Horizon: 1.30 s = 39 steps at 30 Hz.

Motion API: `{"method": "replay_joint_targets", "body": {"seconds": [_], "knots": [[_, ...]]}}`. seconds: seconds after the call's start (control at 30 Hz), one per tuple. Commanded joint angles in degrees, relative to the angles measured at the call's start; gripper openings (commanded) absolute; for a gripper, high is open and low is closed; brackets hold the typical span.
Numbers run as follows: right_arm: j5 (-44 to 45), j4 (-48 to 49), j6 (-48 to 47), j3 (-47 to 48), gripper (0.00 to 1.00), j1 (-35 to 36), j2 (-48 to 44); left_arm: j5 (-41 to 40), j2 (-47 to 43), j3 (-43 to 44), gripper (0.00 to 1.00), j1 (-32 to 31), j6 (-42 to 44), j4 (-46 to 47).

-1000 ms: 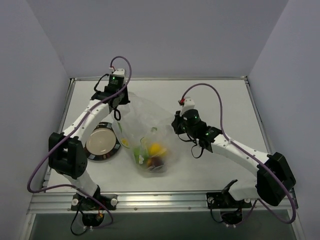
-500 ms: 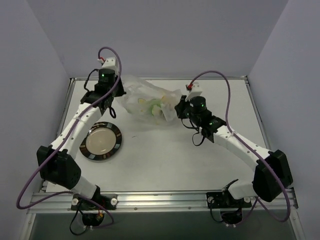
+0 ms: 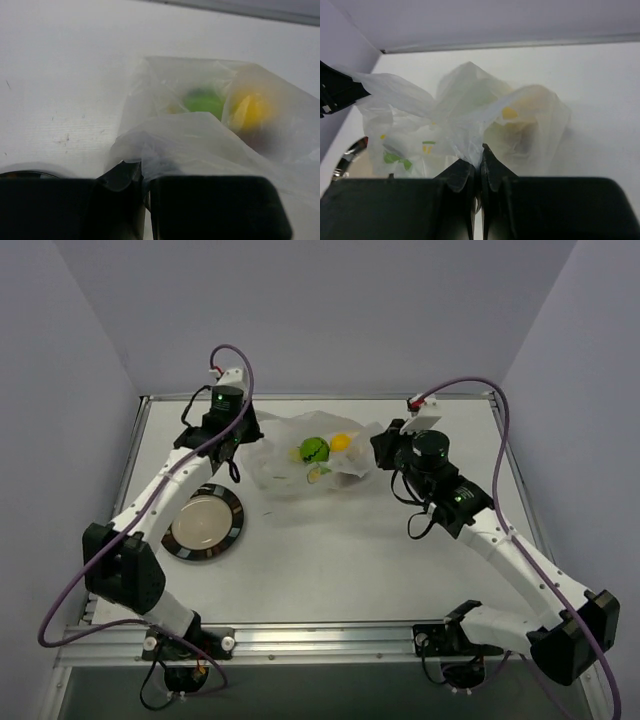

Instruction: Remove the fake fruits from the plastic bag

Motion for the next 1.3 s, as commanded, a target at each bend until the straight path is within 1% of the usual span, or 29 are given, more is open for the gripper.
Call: {"method": "replay_joint_targets", "body": {"seconds": [0.0, 0.03, 0.1, 0.13, 0.17, 0.2, 0.27, 0.3, 0.33, 0.4, 0.5, 0.57, 0.6, 0.67, 0.77, 0.8, 0.87, 0.93, 1.0, 1.03, 1.07, 1.13, 1.17, 1.2, 1.23, 1.27], "knots": [[-3.15, -3.7, -1.11, 2.44, 0.0, 1.64, -2.33, -2.19, -8.8, 5.97, 0.02, -0.12, -1.05, 0.43], [-4.56, -3.79, -0.85, 2.36, 0.0, 2.0, -3.82, -2.11, -10.63, 6.06, 0.02, -0.12, -1.22, 0.16], [-4.66, -3.7, -0.32, 1.57, 0.0, 2.27, -5.32, -1.06, -11.79, 5.89, 0.02, -0.12, -1.75, 0.16], [-3.79, -3.7, -0.23, 0.96, 0.0, 2.09, -6.11, -0.53, -11.71, 5.89, 0.02, -0.03, -1.93, -0.27], [-1.08, -3.62, -0.23, 0.17, 0.0, 1.92, -6.21, -0.53, -11.27, 5.71, 0.02, -0.12, -2.1, -0.71], [-0.18, -3.61, 0.29, -2.63, 0.0, 1.66, -6.12, -0.53, -10.75, 5.19, 0.02, -0.12, -2.28, -0.54], [0.52, -3.18, 1.43, -6.85, 0.0, 0.34, -6.12, 0.61, -9.86, 0.89, 0.02, -0.2, -3.68, 1.29], [0.79, -0.83, 2.31, -12.27, 0.0, -0.01, -6.03, 0.96, -9.69, -0.95, 0.02, -0.38, -4.21, 2.52], [0.62, 0.76, 3.97, -15.02, 0.0, -0.36, -5.94, 1.05, -9.6, -4.45, 0.02, -0.64, -4.65, 4.62], [-0.43, 4.71, 5.39, -20.2, 0.0, -0.54, -5.16, 1.05, -9.77, -7.11, 0.02, -0.91, -5.44, 6.83], [0.34, 5.7, 7.5, -21.55, 0.0, -0.72, -2.79, 0.62, -9.86, -9.32, 0.02, -0.91, -5.71, 6.58], [1.31, 5.35, 8.21, -21.99, 0.05, -0.63, -3.65, 0.0, -10.04, -10.19, 0.02, -0.99, -5.36, 6.4], [2.19, 4.74, 8.21, -22.16, 0.09, -0.63, -4.61, -0.17, -10.3, -10.98, 0.02, -0.99, -5.53, 6.66], [4.38, 1.07, 8.21, -21.82, 0.1, -0.63, -11.61, -0.26, -12.22, -14.13, 0.02, -1.08, -6.32, 8.58], [6.41, -4.03, 6.28, -19.1, 0.07, -0.63, -18.4, 0.79, -12.24, -16.26, 0.02, -1.08, -8.16, 11.14], [6.59, -5.36, 5.84, -18.05, 0.05, -0.72, -19.99, 1.84, -11.89, -16.26, 0.02, -1.26, -8.6, 12.71], [5.63, -8.34, 5.13, -15.07, 0.05, -0.72, -22.37, 2.02, -9.78, -14.78, 0.02, -2.48, -9.05, 13.78], [1.09, -11.34, 5.22, -14.35, 0.06, -0.63, -21.85, 2.02, -7.23, -10.65, 0.02, -3.8, -8.52, 13.26], [-1.83, -11.44, 8.88, -17.58, 0.05, -0.11, -21.94, 2.02, -5.91, -8.45, 0.02, -5.56, -8.08, 13.43], [-2.89, -11.0, 10.22, -19.42, 0.05, 1.11, -22.29, 3.85, -5.65, -7.66, 0.02, -5.65, -8.17, 14.22], [-1.42, -10.39, 11.27, -23.27, 0.04, 2.17, -22.9, 4.56, -5.29, -7.47, 0.02, -5.83, -8.52, 15.88], [3.4, -10.47, 13.83, -26.81, 0.04, 5.41, -25.97, 5.62, -3.28, -6.69, 0.02, -5.83, -8.35, 16.42], [5.17, -10.64, 14.35, -28.04, 0.07, 5.78, -26.94, 5.63, -2.31, -6.77, 0.02, -5.83, -8.17, 17.64], [4.75, -10.82, 14.53, -29.1, 0.14, 5.78, -27.99, 5.97, 0.13, -6.86, 0.02, -5.65, -8.43, 18.87], [4.23, -11.08, 14.45, -29.11, 0.26, 5.78, -28.09, 7.02, 1.46, -6.86, 0.02, -5.57, -8.43, 19.58], [3.78, -12.3, 14.1, -28.59, 0.57, 5.78, -27.74, 7.12, 2.78, -6.77, 0.02, -5.65, -7.82, 20.19]]}}
